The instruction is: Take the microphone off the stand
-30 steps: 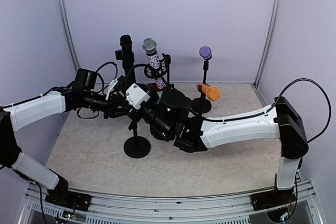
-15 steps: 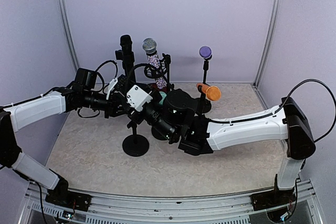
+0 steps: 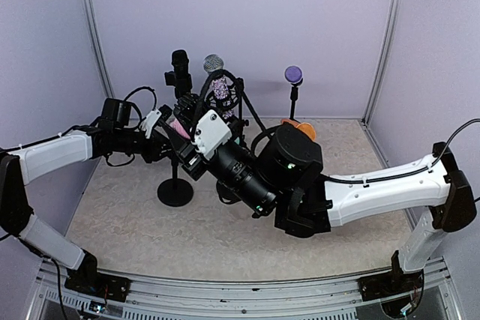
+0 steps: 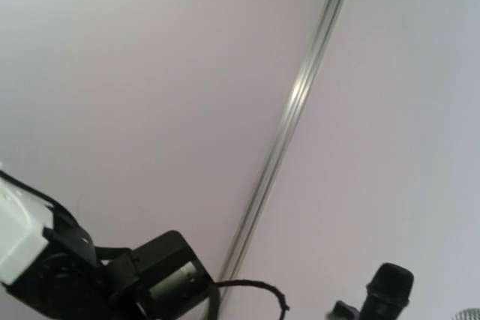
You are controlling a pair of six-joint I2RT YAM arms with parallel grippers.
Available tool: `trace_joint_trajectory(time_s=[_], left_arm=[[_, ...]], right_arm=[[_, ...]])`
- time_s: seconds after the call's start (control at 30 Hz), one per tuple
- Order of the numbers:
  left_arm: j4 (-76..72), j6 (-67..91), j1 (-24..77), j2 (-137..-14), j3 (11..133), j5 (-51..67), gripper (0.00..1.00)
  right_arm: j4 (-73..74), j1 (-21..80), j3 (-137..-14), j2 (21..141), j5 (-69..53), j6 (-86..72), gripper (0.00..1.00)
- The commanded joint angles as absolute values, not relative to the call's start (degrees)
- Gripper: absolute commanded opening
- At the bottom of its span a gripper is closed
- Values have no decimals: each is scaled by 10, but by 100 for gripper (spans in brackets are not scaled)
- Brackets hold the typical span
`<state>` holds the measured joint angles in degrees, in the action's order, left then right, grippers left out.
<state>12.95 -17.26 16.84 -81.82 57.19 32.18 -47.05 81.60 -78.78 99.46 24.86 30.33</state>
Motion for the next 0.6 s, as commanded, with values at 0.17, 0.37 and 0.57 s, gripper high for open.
trace_joint_trajectory(time_s=[0.17, 0.37, 0.57], left_arm=[[320, -285, 149, -738, 613, 413, 99], [439, -395, 64, -672, 651, 435, 99], [565, -498, 60, -624, 709, 470, 99]], right_arm=[[-390, 811, -832, 1003, 270, 252, 4], [-285, 789, -875, 1019, 221, 138, 5], [-200, 761, -948, 1077, 125, 40, 6]])
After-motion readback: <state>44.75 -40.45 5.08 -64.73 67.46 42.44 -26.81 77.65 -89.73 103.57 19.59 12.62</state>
